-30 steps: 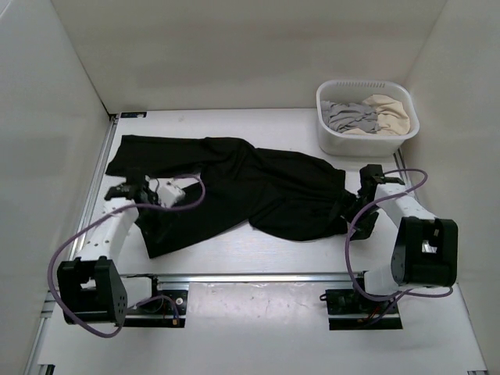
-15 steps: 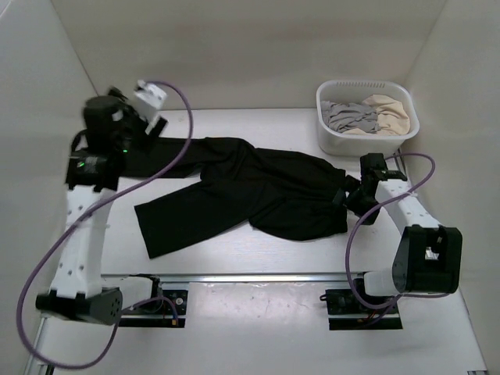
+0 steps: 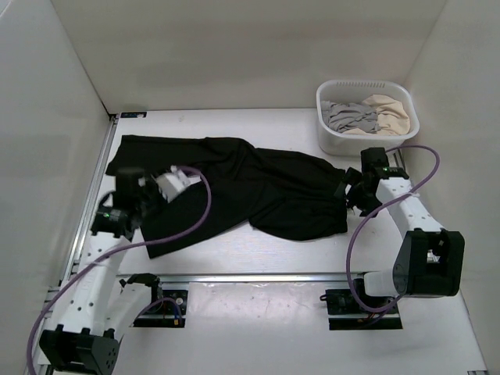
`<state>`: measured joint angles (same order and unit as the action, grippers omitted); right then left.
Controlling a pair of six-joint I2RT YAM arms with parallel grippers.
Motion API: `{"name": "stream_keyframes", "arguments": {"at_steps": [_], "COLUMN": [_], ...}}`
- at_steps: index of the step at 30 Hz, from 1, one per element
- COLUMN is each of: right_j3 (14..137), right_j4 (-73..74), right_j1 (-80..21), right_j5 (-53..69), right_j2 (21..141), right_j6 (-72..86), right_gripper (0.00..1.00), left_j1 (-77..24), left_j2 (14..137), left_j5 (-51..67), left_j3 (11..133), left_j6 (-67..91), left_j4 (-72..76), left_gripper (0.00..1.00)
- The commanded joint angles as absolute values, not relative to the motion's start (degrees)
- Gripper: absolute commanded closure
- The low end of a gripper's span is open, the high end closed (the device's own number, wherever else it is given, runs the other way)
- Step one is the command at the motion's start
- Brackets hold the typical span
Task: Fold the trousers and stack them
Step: Flatten the trousers out
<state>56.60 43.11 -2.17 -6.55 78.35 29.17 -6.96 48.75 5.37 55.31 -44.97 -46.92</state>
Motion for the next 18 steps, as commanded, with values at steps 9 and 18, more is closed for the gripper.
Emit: {"name": "stream_keyframes", "arguments": {"at_steps": [9,18], "right_j3": [48.43,48.34], "right_j4": [37.71,36.04], "right_j1": [-4.04,-4.04], "right_j5": [-0.18,-0.18], "right_j2": [78.05,80.33], "right_j6": [35.15,38.58], "right_gripper": [0.07,0.06], "left_j1": [-7.03,-7.03], "left_j2": [39.10,44.30], "left_j5": [2.10,-0.79], "left_j3": [26.55,18.11], "left_j6": [-57.48,-64.07], "left_j4": [-47.20,-39.55], "left_gripper": [0.23,0.08]}}
